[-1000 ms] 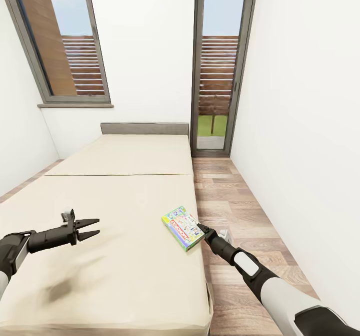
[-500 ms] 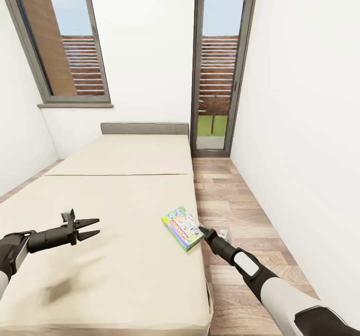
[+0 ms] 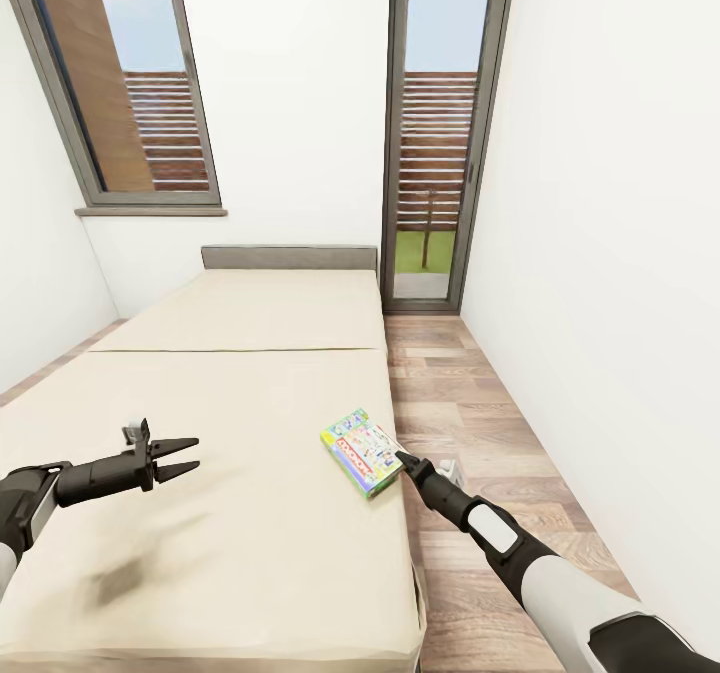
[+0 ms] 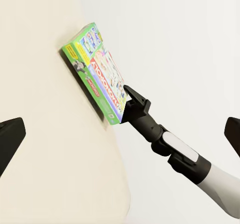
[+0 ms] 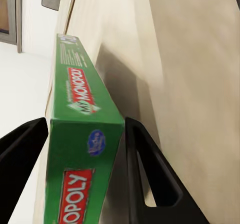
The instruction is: Put all the toys in the child's room - the three board games (two on the bed and one on the table), the two jigsaw puzzles on the table, and the tennis ball on the table - inside the toy box on the table in the child's room.
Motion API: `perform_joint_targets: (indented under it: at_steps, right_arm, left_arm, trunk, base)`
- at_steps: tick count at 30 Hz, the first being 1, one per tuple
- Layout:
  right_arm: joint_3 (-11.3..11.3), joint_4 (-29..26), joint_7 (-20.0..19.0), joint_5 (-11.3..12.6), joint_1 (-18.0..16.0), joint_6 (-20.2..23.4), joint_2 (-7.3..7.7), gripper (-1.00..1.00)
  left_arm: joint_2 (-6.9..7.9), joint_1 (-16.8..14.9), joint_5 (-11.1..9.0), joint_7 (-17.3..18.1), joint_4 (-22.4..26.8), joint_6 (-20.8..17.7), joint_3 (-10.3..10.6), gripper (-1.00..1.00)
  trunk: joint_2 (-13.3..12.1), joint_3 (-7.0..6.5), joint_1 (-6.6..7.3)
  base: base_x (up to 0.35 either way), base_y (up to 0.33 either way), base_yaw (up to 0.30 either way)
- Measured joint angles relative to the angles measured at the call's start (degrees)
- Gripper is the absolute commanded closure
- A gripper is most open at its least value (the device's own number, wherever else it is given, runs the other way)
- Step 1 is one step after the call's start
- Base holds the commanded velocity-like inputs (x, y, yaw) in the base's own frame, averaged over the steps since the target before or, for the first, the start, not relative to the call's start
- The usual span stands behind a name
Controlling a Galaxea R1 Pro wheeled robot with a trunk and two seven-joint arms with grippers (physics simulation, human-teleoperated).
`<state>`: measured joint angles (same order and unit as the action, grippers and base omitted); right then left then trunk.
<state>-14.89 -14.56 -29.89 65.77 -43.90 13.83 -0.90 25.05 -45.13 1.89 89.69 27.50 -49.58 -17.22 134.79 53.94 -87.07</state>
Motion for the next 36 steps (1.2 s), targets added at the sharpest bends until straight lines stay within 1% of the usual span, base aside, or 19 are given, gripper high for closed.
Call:
perform_joint_targets:
  at_steps: [19, 36]
  right_arm:
    - [-0.1, 0.0, 0.0, 0.0, 0.0, 0.0, 0.08, 1.00]
    - [0.0, 0.0, -0.2, 0.0, 0.0, -0.2, 0.11, 1.00]
  left_arm:
    - [0.00, 0.0, 0.0, 0.0, 0.0, -0.1, 0.0, -1.00]
    - [0.00, 0.0, 0.2, 0.0, 0.0, -0.3, 0.0, -1.00]
  trunk:
    - [-0.4, -0.18, 0.22]
    - [-7.2, -3.23, 3.95]
  base:
    - [0.000, 0.000, 0.000]
    - [0.000, 0.000, 0.000]
